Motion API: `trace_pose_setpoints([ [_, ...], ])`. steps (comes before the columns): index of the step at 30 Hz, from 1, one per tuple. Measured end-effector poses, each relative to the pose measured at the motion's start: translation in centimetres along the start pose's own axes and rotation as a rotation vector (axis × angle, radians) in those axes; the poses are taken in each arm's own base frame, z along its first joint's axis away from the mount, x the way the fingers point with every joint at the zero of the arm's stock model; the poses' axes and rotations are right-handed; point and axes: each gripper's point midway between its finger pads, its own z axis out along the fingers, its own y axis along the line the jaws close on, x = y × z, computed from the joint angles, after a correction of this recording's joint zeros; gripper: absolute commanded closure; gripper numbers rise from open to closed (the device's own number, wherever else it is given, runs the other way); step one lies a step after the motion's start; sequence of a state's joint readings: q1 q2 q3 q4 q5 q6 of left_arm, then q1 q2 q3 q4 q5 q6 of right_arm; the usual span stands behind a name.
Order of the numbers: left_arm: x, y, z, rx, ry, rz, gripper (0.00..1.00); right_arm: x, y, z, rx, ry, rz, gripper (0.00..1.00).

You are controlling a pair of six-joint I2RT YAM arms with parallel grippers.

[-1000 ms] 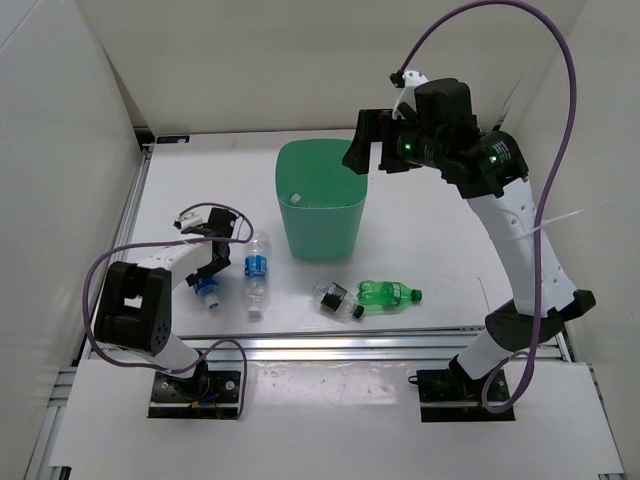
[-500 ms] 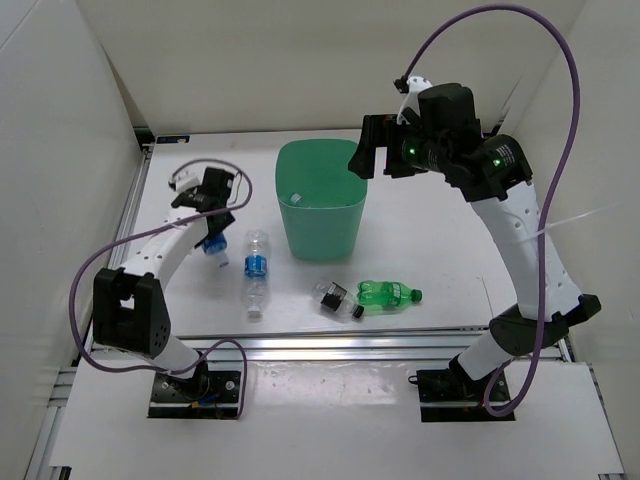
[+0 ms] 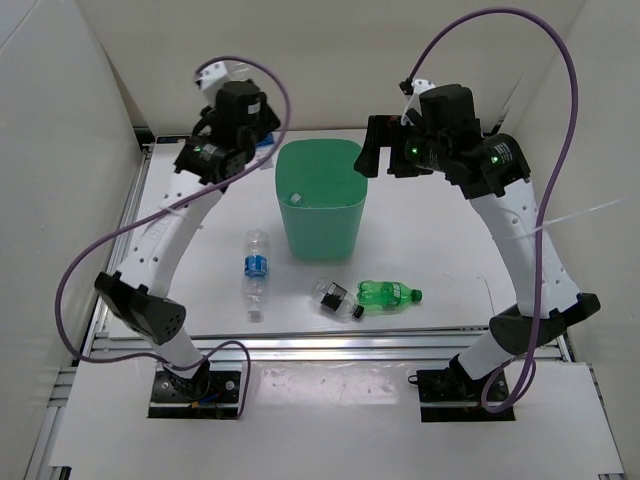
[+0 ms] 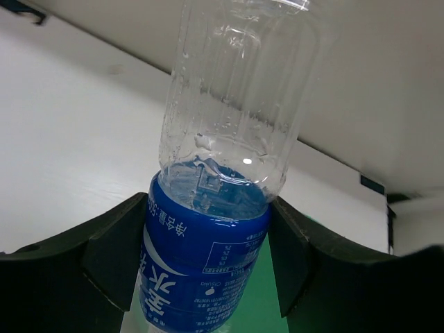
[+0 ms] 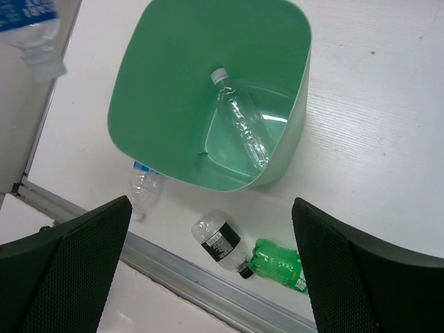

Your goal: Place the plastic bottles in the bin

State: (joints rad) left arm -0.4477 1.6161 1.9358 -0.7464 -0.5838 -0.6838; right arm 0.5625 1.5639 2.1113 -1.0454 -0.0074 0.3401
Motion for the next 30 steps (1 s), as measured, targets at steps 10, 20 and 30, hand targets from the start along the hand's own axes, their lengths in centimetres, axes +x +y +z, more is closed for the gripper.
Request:
trace_pose_setpoints([
  [10, 12.9, -9.9, 0.5, 0.208, 0.215, 0.162, 0.72, 0.2, -2.2, 0.2, 0.054, 0.007, 0.041, 0.0],
  [20, 10.3, -9.9, -3.1, 0.257, 0.175, 0.142, 0.0, 0.1, -4.1, -0.1, 0.098, -0.004, 0.069, 0.0],
  [30, 2.4, 4.3, -11.1, 0.11, -0.052, 0.025, 0.0, 3.8, -9.0, -1.2, 0.243, 0.066, 0.228, 0.0],
])
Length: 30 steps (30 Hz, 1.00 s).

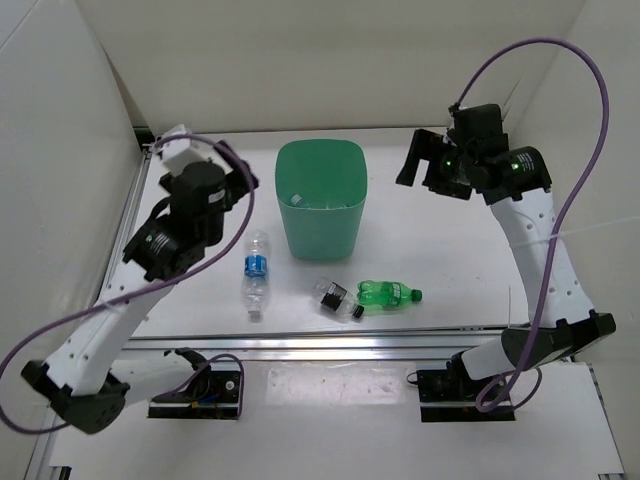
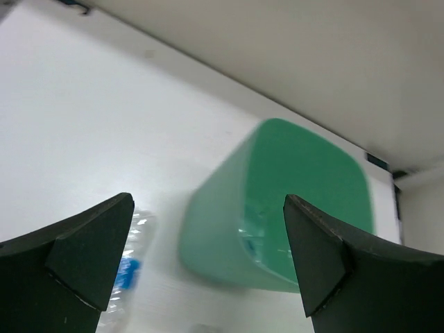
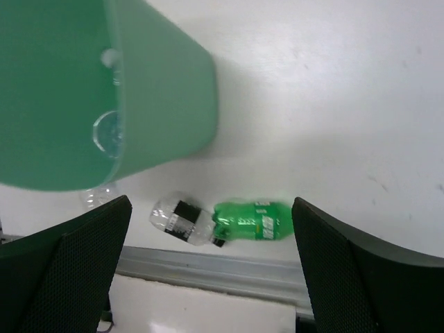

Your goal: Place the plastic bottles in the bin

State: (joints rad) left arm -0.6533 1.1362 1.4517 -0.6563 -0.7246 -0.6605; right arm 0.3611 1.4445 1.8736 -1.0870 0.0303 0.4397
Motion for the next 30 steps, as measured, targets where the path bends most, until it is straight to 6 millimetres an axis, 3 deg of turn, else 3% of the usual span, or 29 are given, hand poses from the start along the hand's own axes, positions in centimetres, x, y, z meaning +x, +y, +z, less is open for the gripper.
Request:
trace_pose_setpoints([
  [3, 0.9, 5.0, -0.4, -0.109, -0.011, -0.02, 0.0, 1.9, -3.2, 1.5, 0.085, 0.09, 0.094, 0.0],
  [6, 2.3, 7.5, -0.1, -0.182, 0.017, -0.023, 0.0, 4.2, -5.4, 3.3, 0.149, 0.212, 0.169, 0.0],
  [11, 5.2, 10.8, 1.7, -0.308, 0.143, -0.007, 0.0, 7.6, -6.5, 6.4, 0.196, 0.385, 0.238, 0.0],
  [16, 10.0, 13.4, 4.2, -0.408, 0.357, -0.012, 0.0, 9.4, -6.7, 6.7, 0.188, 0.464, 0.328, 0.0],
  [20, 11.9, 13.9, 4.5, -0.422, 0.449, -0.038, 0.0, 10.5, -7.8, 7.2, 0.183, 0.512, 0.551, 0.0],
  [25, 11.3, 13.2, 3.8, -0.378, 0.45, -0.066, 0.0, 12.9, -8.8, 8.7, 0.194, 0.595, 0.919, 0.0],
  [30, 10.9, 12.9, 3.4, -0.357, 0.447, -0.08, 0.0, 16.2, -6.7, 9.5, 0.239, 0.727, 1.164, 0.0],
])
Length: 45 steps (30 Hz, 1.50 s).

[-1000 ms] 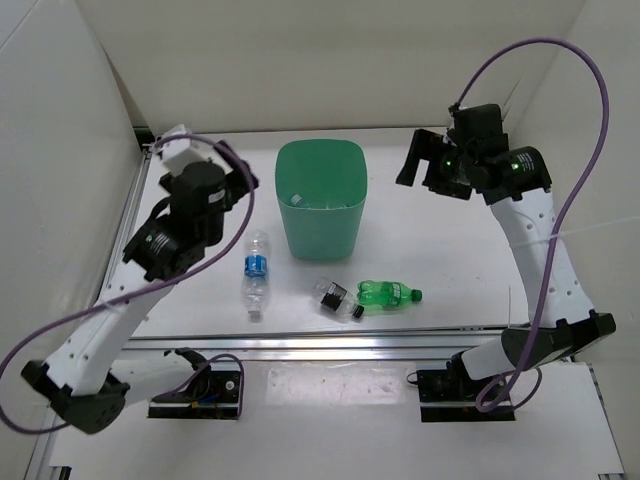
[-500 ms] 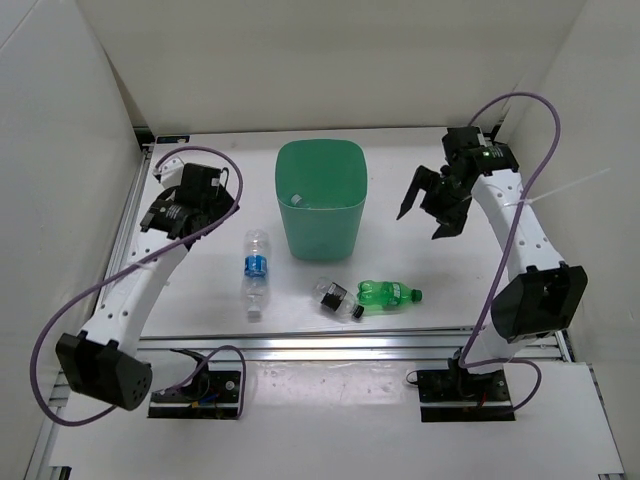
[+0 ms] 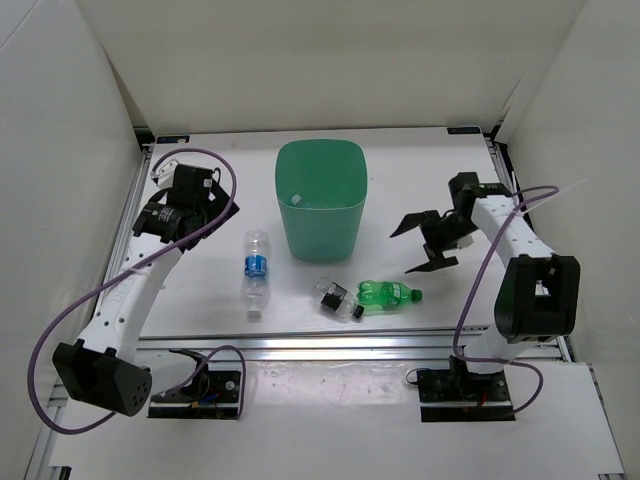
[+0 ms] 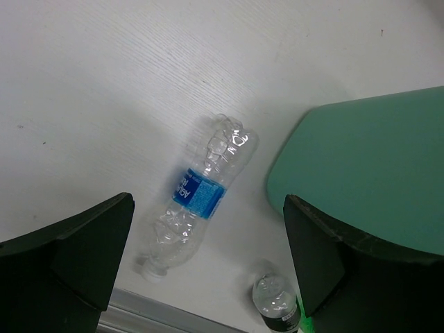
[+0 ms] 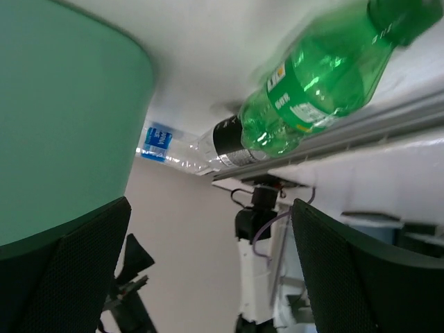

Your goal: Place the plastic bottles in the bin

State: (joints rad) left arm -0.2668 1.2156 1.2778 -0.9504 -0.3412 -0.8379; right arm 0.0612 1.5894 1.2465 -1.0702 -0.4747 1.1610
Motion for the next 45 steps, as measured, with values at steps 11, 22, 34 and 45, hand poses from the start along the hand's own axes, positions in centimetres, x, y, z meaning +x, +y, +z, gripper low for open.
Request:
trace_pose_setpoints([
  [11, 0.5, 0.9, -1.1, 0.018, 0.002, 0.012, 0.0, 5.4, -3.3, 4.5, 0.18, 0.098, 0.206, 0.0],
  [22, 1.3, 2.0, -1.5, 0.015, 0.007, 0.019, 0.0, 3.8, -6.8, 7.0, 0.334, 0.029, 0.318, 0.02],
  [34, 1.5, 2.7, -2.1, 0.003, 0.012, 0.038, 0.0, 1.2, -8.6, 10.0, 0.455, -0.035, 0.331, 0.37],
  [45, 1.6, 3.0, -2.2, -0.008, 0.014, 0.049, 0.0, 0.0, -8.5, 9.5, 0.436, -0.033, 0.324, 0.74],
])
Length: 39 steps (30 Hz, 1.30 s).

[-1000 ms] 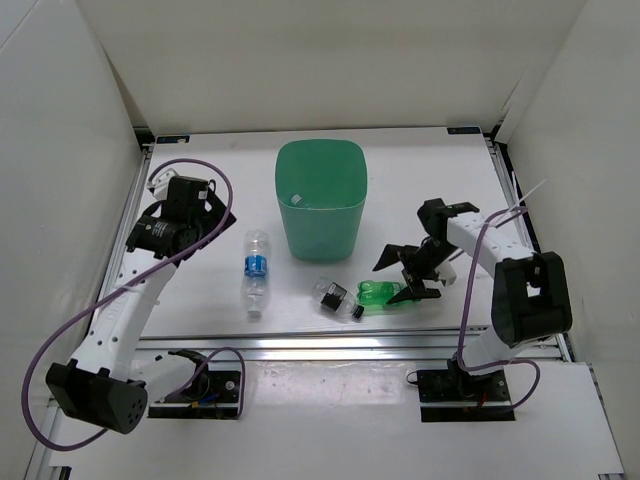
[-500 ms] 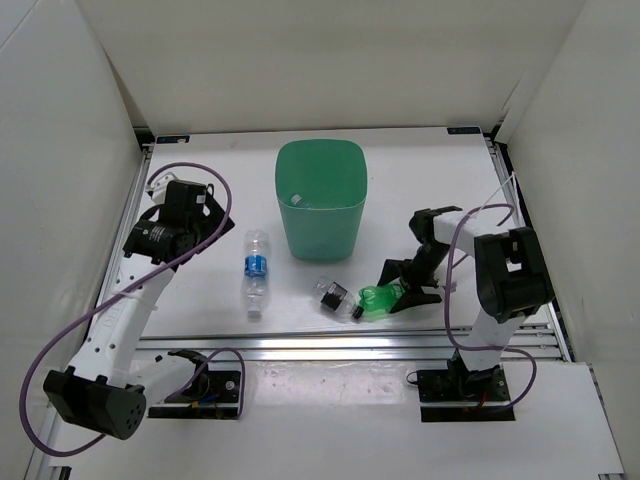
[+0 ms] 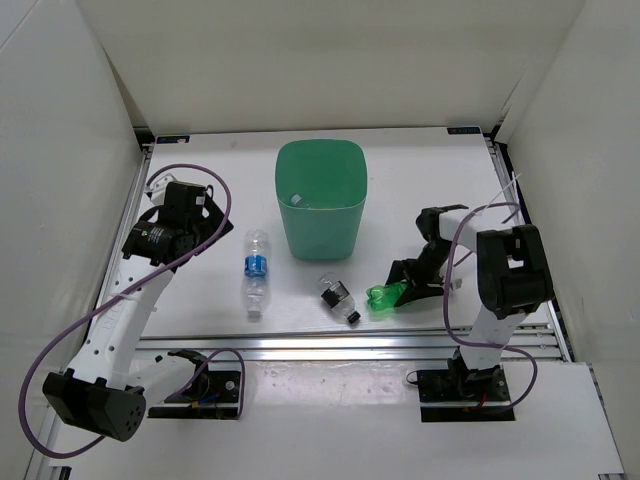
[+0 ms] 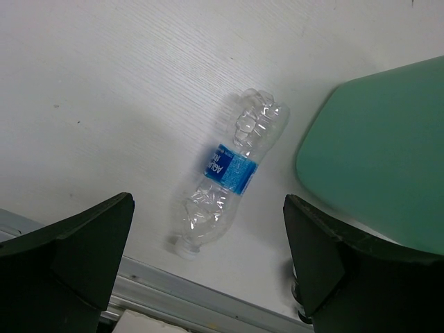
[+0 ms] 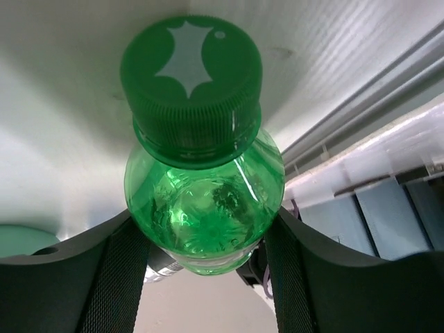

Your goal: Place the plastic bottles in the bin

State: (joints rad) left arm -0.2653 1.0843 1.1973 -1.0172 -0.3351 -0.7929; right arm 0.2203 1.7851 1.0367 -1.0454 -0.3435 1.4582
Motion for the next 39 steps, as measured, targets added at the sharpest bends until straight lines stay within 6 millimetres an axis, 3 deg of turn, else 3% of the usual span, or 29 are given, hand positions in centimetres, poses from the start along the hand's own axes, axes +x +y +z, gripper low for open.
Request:
trace_pose_setpoints([
  [4, -0.1, 0.1, 0.0, -0.005, -0.005, 0.0, 0.0, -0.8, 1.1, -1.0, -0.038, -0.047, -0.032, 0.84],
  [7, -0.2, 0.2, 0.0, -0.009, -0.009, 0.0, 0.0, -1.0, 2.7, -3.2, -0.094, -0.09, -0.07, 0.9],
  [13, -0.3, 0.3, 0.1, -0.015, -0.015, 0.0, 0.0, 0.0, 5.8, -9.8, -0.288, -0.168, -0.191, 1.0],
  [21, 0.2, 0.6, 0.4, -0.022, -0.011, 0.006, 0.0, 2.8, 7.8, -18.4, -0.466, -0.31, -0.4, 1.0],
  [26, 0.2, 0.5, 0.5, -0.017, -0.014, 0.009, 0.0, 7.2, 11.6, -25.5, -0.646, -0.502, -0.625, 1.0],
  [28, 0.1, 0.5, 0.5, -0.015, -0.016, 0.01, 0.0, 8.9, 12.1, -27.6, -0.715, -0.561, -0.698, 1.0],
  [31, 0.1, 0.4, 0.7, -0.014, -0.017, 0.015, 0.0, 11.3, 12.2, -29.6, -0.799, -0.617, -0.792, 1.0],
  [36, 0.9, 0.8, 1.4, -0.026, -0.002, 0.025, 0.0, 15.2, 12.9, -31.1, -0.894, -0.695, -0.99, 1.0],
  [39, 1.2, 0.8, 2.0, -0.037, 0.012, 0.036, 0.0, 18.0, 14.1, -31.8, -0.958, -0.74, -1.112, 0.9],
])
